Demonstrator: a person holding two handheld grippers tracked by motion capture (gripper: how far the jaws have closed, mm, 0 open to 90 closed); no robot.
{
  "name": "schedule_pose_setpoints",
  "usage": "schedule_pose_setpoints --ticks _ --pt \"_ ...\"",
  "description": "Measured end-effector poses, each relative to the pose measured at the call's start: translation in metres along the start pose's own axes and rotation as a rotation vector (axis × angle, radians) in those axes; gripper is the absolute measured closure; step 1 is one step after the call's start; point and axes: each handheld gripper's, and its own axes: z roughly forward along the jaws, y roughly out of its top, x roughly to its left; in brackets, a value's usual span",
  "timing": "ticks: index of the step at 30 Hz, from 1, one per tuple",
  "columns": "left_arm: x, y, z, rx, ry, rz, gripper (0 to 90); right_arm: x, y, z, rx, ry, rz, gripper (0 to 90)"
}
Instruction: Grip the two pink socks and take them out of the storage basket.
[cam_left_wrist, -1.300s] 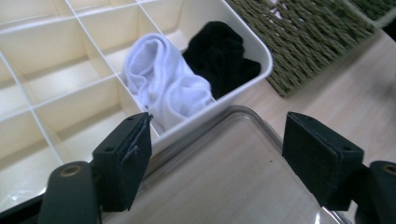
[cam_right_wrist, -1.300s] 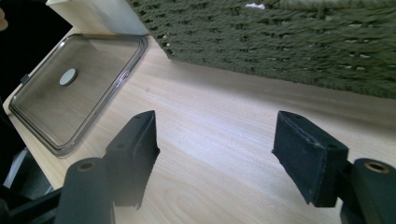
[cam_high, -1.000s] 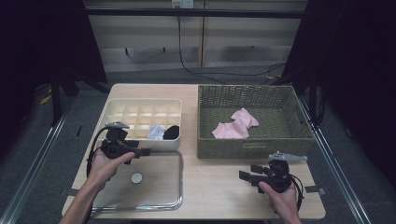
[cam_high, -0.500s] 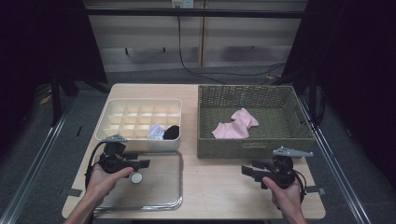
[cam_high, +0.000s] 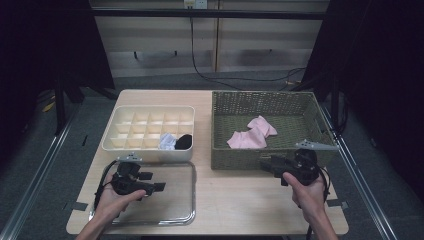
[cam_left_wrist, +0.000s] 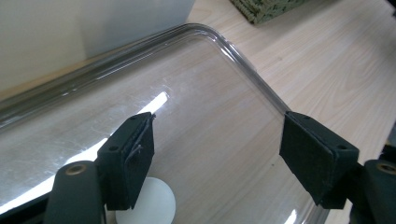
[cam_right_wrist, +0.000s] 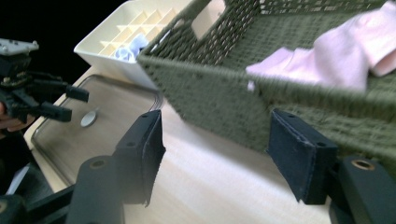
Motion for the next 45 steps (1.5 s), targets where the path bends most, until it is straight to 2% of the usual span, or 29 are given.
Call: schedule_pose_setpoints --ticks 6,8,10,17,21,25,27,31,37,40,45 --pt "-0.002 -0.004 0.004 0.013 -0.013 0.01 26.5 -0.005 0.019 -0.001 -0.01 -0.012 -0.008 36.6" --pt "-0.004 -0.004 0.005 0.029 -0.009 0.025 25.9 -0.008 0.026 0.001 -0.005 -0.02 -0.009 36.8" --pt "-0.005 -0.004 0.006 0.033 -0.003 0.016 23.2 -0.01 0.032 0.004 0.004 -0.023 -0.008 37.3" --pt "-0.008 -0.004 0.005 0.047 -0.009 0.042 25.6 -0.019 0.052 0.016 0.043 -0.043 0.005 39.5" --pt "-0.008 -0.005 0.003 0.033 -0.012 0.03 25.9 -0.025 0.06 0.023 0.046 -0.052 0.01 40.7" --pt "-0.009 -0.009 0.004 0.02 -0.021 0.002 25.8 -0.03 0.068 0.028 0.05 -0.055 0.017 40.9" --pt "-0.01 -0.009 0.003 0.022 -0.025 0.003 25.8 -0.032 0.072 0.03 0.05 -0.06 0.016 41.3" --pt "-0.014 -0.011 0.001 0.003 -0.027 -0.03 25.9 -0.037 0.079 0.034 0.055 -0.069 0.017 41.7" --pt "-0.016 -0.014 -0.001 -0.004 0.0 -0.027 26.4 -0.042 0.09 0.039 0.073 -0.086 -0.001 42.2" --pt "-0.016 -0.016 0.0 0.003 -0.01 -0.018 26.4 -0.047 0.094 0.043 0.07 -0.091 0.007 42.4" --pt "-0.014 -0.017 -0.003 -0.027 -0.012 -0.025 26.4 -0.056 0.099 0.051 0.083 -0.1 0.014 42.4"
